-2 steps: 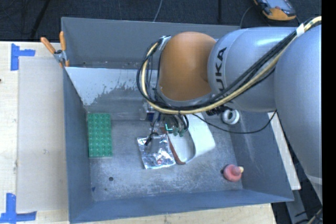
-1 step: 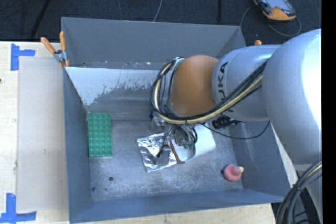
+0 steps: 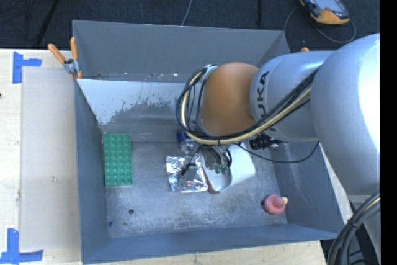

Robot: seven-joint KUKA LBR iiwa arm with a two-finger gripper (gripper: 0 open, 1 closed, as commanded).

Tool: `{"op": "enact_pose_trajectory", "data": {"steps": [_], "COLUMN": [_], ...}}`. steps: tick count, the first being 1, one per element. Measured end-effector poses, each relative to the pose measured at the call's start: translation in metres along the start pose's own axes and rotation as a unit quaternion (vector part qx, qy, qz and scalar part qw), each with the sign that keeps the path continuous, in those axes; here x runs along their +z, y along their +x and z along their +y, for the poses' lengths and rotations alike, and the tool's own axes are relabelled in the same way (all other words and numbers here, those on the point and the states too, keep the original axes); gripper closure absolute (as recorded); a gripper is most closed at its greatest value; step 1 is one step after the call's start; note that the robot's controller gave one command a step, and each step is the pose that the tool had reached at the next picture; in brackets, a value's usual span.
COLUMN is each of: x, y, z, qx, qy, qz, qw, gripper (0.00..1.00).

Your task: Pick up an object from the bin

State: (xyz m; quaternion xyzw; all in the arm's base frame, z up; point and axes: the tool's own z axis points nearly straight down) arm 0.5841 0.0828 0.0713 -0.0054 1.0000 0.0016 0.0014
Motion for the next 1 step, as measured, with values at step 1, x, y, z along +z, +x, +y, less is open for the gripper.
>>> {"op": "enact_pose_trajectory", "data": {"steps": [1], "x": [-0.1363], "y": [0.0386], "z": [0.0115], "qx": [0.006], "qy": [0.001], "qz": [-0.0021], "qw": [1.0000], "gripper": [1.00]}}
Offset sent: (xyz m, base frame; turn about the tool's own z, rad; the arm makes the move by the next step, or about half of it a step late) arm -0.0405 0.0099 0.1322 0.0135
